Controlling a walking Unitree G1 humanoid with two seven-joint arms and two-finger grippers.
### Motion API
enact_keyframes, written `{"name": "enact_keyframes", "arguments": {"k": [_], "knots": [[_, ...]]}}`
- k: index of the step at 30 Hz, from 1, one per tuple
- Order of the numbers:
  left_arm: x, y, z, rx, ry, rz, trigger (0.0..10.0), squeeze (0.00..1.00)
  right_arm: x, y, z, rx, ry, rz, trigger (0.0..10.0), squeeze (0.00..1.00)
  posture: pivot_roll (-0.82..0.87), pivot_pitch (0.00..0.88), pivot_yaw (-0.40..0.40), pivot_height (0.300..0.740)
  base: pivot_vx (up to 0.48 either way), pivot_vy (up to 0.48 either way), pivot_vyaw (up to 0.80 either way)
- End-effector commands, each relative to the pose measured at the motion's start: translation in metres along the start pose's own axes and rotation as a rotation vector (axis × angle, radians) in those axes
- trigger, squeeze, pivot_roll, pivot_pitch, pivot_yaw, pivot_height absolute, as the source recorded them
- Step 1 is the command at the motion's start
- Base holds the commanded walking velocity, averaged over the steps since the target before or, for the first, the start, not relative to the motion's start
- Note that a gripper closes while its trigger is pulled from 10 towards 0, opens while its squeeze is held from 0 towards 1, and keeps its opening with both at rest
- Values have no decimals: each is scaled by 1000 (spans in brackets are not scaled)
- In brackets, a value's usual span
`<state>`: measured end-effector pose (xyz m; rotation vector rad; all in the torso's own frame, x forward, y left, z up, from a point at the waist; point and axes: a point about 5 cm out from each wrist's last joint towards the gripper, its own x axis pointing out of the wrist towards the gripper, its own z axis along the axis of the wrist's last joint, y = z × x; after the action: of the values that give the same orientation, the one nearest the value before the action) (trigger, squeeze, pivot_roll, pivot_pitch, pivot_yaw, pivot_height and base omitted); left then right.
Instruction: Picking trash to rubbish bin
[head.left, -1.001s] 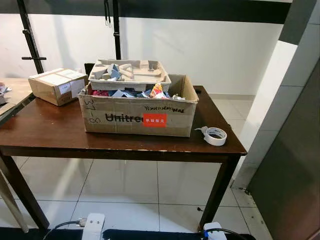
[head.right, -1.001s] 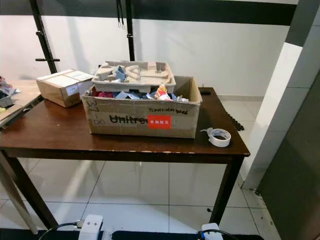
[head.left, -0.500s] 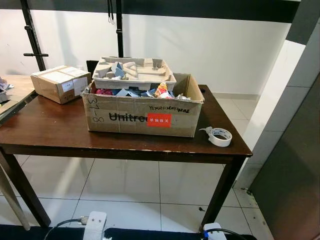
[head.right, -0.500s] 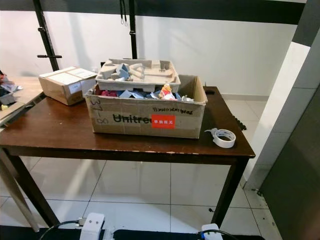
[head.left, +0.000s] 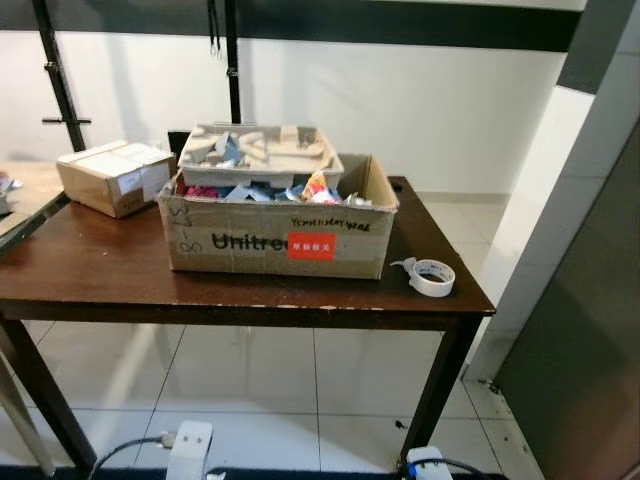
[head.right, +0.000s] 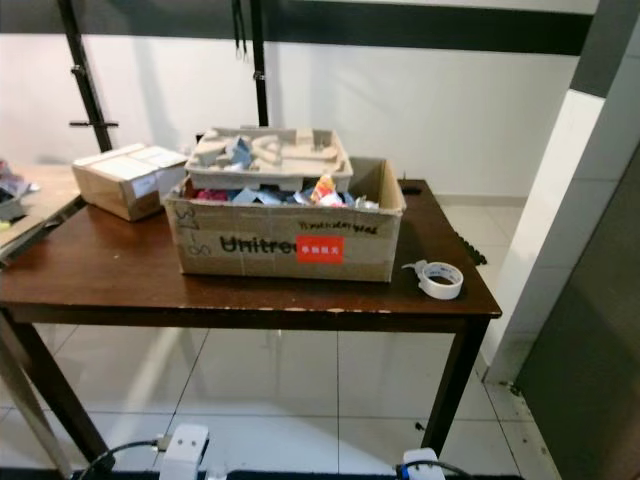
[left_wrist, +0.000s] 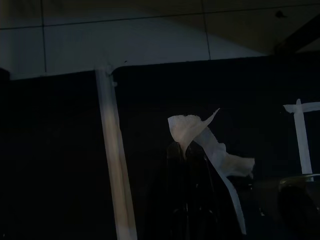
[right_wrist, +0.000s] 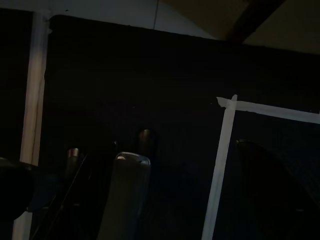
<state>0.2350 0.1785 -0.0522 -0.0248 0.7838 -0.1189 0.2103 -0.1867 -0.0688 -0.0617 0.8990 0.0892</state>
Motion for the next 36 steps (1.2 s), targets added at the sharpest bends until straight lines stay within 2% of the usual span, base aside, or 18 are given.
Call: {"name": "enact_keyframes", "arguments": {"k": [1, 20, 36], "knots": [[1, -3, 0, -7, 3, -10, 10000, 0, -1, -1, -4, 18, 16, -8, 10000, 0, 0, 11, -9, 740, 311, 0, 0], [1, -1, 2, -2, 0, -14, 10000, 0, 0, 1, -4, 31, 14, -9, 10000, 0, 5, 19, -1, 740, 304, 0, 0], [2, -4, 7, 98, -4, -41, 10000, 0, -1, 1, -6, 42, 15, -18, 10000, 0, 1, 17, 8, 740, 0, 0, 0]]}}
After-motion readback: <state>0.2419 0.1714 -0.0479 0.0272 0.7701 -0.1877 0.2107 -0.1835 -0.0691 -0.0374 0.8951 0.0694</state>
